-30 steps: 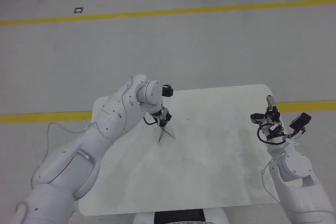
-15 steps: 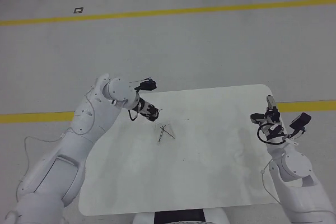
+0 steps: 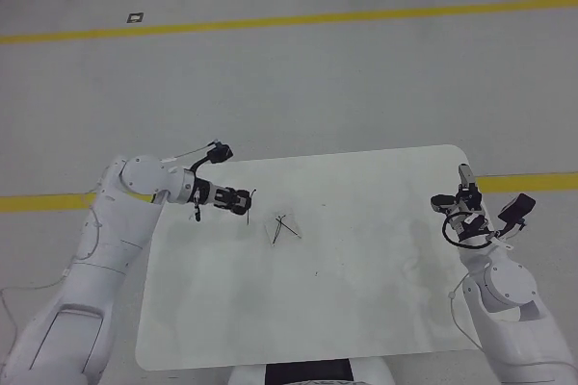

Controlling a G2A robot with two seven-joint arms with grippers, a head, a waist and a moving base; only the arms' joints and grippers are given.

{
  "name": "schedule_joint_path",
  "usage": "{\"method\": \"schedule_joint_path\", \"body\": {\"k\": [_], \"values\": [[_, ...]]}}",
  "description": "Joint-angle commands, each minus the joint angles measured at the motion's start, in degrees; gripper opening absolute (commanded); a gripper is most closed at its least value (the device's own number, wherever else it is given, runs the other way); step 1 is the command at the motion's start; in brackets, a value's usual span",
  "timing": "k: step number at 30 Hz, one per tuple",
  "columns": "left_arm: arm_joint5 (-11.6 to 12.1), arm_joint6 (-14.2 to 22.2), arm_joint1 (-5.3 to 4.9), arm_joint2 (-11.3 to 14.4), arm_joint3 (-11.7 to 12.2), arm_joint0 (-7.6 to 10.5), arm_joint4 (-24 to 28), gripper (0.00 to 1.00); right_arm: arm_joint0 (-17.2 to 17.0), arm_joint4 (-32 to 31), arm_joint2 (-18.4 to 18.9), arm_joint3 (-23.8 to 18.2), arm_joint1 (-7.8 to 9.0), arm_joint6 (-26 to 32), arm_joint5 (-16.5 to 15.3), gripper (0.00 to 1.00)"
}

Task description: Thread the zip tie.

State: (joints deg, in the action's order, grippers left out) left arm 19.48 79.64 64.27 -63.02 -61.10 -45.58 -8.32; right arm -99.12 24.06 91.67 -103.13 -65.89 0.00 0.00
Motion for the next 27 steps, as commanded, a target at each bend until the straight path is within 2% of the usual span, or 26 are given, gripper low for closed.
{"method": "schedule_joint_path", "body": {"k": [1,3,4,7,10,14,16,20,22,27], "values": [[0.00,0.00,0.00,0.00,0.00,0.00,0.00,0.00,0.00,0.00,0.00,0.00,0.00,0.00,0.00,1.00],[0.00,0.00,0.00,0.00,0.00,0.00,0.00,0.00,0.00,0.00,0.00,0.00,0.00,0.00,0.00,1.00],[-0.98,-0.89,-0.01,-0.19,0.94,-0.58,1.31,0.00,0.00,0.00,0.00,0.00,0.00,0.00,0.00,1.00],[0.00,-0.48,-0.81,-1.95,3.10,-0.22,3.07,0.00,0.00,0.00,0.00,0.00,0.00,0.00,0.00,1.00],[0.00,0.00,-2.07,-3.84,3.49,-0.78,6.87,0.00,0.00,0.00,0.00,0.00,0.00,0.00,0.00,1.00],[0.00,0.00,-4.35,-4.65,1.31,-2.75,14.65,0.00,0.00,0.00,0.00,0.00,0.00,0.00,0.00,1.00],[0.00,0.00,-5.93,-4.89,0.49,-3.74,18.86,0.00,0.00,0.00,0.00,0.00,0.00,0.00,0.00,1.00],[0.00,0.00,-8.60,-4.14,-1.06,-5.54,29.13,0.00,0.00,0.00,0.00,0.00,0.00,0.00,0.00,1.00],[0.00,0.00,-10.05,-2.70,-0.87,-5.65,31.26,0.00,0.00,0.00,0.00,0.00,0.00,0.00,0.00,1.00],[0.00,0.00,-12.25,1.28,-0.11,-5.17,39.37,0.00,0.00,0.00,0.00,0.00,0.00,0.00,0.00,1.00]]}}
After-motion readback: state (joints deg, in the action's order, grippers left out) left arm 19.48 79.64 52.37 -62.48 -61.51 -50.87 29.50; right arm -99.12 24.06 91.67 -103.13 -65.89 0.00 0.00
